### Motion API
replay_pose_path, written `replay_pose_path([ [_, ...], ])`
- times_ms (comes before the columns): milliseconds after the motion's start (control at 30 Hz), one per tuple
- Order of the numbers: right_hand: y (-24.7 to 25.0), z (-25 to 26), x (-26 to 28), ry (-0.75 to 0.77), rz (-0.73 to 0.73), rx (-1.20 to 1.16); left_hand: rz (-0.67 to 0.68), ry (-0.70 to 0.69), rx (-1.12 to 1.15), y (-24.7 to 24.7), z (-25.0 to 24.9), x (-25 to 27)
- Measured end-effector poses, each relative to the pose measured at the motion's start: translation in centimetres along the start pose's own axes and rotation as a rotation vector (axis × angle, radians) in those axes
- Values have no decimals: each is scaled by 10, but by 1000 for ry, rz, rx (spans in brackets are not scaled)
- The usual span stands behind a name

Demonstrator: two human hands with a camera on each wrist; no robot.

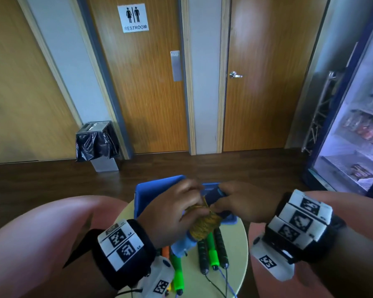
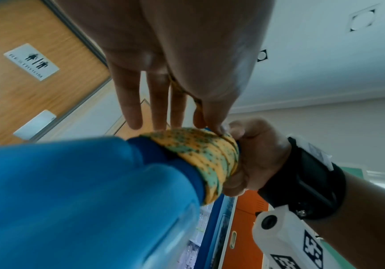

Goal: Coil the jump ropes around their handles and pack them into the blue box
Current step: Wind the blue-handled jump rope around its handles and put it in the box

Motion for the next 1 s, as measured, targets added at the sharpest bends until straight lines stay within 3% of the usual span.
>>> replay_pose_path([
  [100, 7, -6, 3, -11, 17, -127, 14, 104, 99, -13, -5, -3],
  [267, 4, -20, 10, -48, -135, -462, -212, 261, 174, -5, -2, -10],
  [467, -35, -14, 17, -104, -177, -827, -320, 388, 132, 7, 10, -2],
  [733, -47, 28, 4, -2, -298, -501, -338, 568, 316, 38, 46, 22],
  [1000, -85, 80, -16, -127, -234, -887, -373, 675, 635, 101, 79, 46],
])
Point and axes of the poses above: each hand's wrist, its own x-axis away from the middle knuckle, its own y-axis out of the back of the hand, z = x × y, the point moved 7 cm from there along -x, towards the middle knuckle, and after that the axes turned 15 degrees about -z, right-handed, at the moved point
